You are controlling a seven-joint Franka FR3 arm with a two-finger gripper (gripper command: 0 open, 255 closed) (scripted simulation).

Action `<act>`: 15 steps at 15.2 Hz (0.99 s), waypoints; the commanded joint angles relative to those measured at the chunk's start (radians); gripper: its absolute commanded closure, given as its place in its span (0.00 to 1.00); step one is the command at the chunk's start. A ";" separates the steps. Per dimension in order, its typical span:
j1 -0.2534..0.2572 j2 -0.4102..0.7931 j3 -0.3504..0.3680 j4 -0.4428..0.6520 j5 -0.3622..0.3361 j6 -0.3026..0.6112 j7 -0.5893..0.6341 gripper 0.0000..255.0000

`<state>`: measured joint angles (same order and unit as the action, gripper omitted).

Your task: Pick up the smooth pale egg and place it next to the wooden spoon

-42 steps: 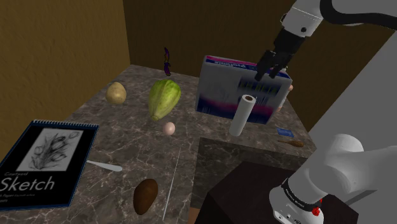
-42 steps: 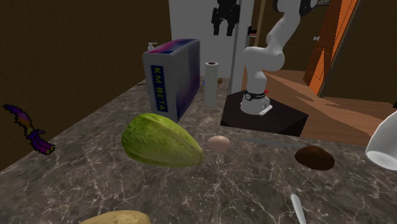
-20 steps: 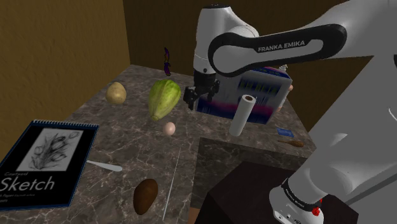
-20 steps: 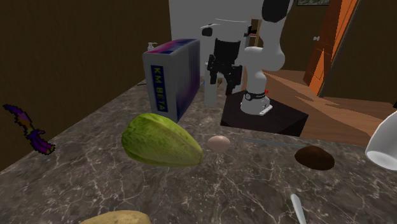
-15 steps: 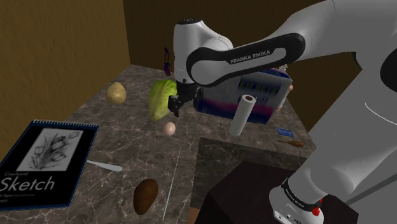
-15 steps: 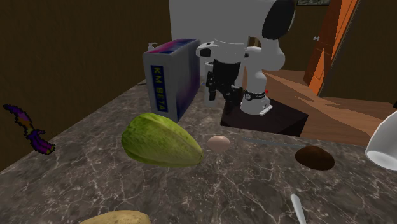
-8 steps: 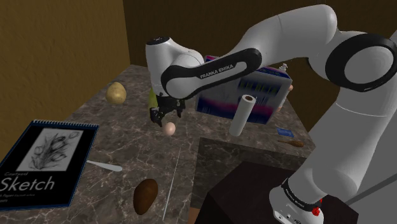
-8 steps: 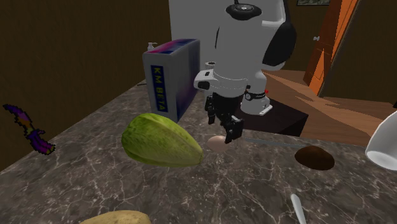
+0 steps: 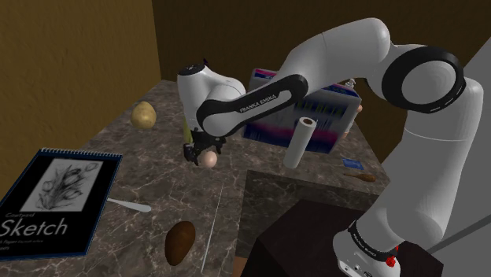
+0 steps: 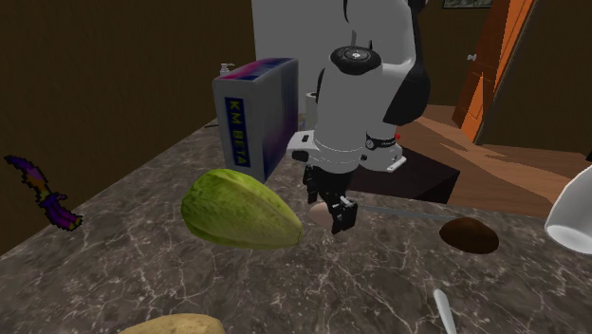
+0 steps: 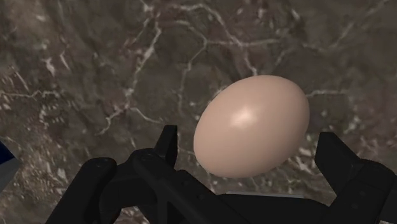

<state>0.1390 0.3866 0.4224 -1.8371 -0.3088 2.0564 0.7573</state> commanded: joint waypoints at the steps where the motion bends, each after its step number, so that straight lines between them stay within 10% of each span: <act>1: -0.001 0.000 -0.001 -0.009 -0.002 0.010 0.002 0.00; 8: -0.001 0.000 -0.001 -0.009 -0.002 0.010 0.002 0.00; 9: -0.001 0.000 -0.001 -0.009 -0.002 0.010 0.002 1.00; 15: -0.001 0.000 -0.001 -0.009 -0.002 0.010 0.002 1.00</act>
<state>0.1384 0.3871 0.4216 -1.8465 -0.3106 2.0663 0.7595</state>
